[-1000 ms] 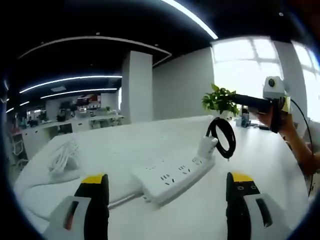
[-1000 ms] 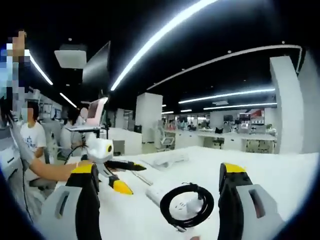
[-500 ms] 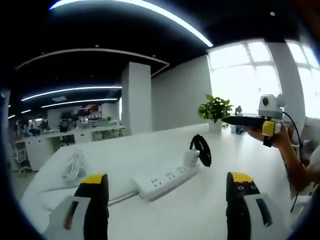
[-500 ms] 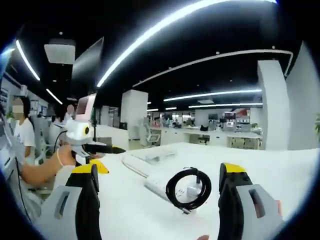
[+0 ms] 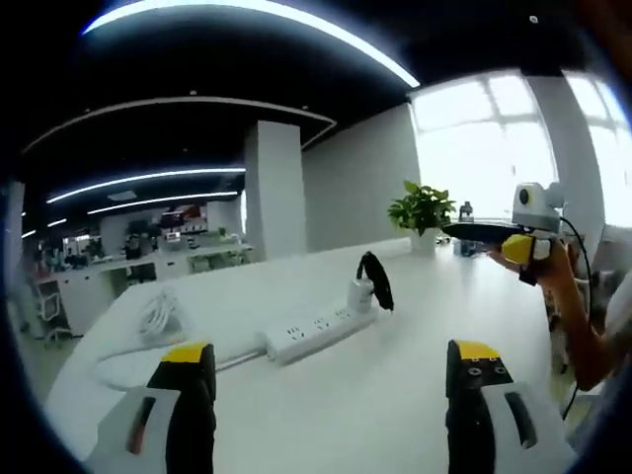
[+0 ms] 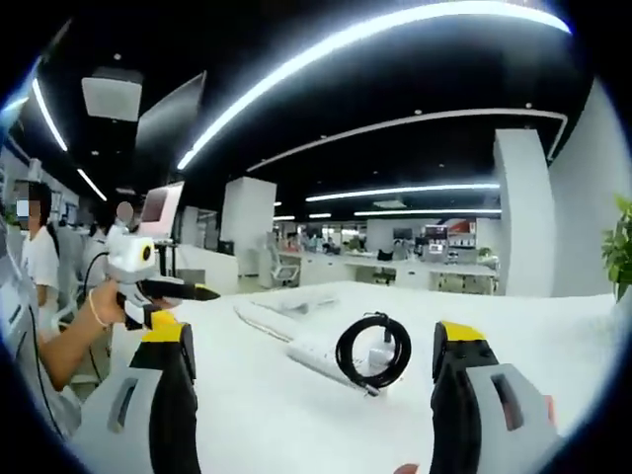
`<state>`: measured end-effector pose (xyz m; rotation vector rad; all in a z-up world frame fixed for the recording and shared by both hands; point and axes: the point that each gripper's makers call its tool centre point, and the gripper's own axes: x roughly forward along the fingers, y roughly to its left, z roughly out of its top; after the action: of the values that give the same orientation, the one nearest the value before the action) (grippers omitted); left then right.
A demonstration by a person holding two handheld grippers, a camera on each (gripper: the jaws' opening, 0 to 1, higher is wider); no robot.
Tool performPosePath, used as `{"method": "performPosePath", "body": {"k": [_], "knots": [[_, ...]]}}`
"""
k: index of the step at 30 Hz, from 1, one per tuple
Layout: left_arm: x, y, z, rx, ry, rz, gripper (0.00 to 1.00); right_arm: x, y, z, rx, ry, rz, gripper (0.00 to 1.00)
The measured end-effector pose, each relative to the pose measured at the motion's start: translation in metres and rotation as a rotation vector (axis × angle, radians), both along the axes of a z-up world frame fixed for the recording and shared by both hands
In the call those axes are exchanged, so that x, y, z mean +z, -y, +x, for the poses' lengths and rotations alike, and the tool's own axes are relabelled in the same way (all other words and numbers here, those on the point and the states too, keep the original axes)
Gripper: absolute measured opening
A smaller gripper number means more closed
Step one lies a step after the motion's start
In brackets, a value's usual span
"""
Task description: Straighten the power strip on the desk, plug the charger into it
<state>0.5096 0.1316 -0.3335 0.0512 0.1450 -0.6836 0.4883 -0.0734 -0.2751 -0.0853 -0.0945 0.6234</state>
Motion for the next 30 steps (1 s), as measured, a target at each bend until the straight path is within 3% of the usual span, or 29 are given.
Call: {"method": "performPosePath", "body": {"k": [14,30], "knots": [[0.003,-0.012,-0.024,0.046,0.034,-0.061,0.98,-0.025,0.009,-0.025,-0.067,-0.036,-0.043,1.0],[-0.006,-0.03,-0.037,0.093,0.029,-0.064,0.95,-0.047,0.029,-0.048,-0.131,-0.076,-0.03,0.99]]}}
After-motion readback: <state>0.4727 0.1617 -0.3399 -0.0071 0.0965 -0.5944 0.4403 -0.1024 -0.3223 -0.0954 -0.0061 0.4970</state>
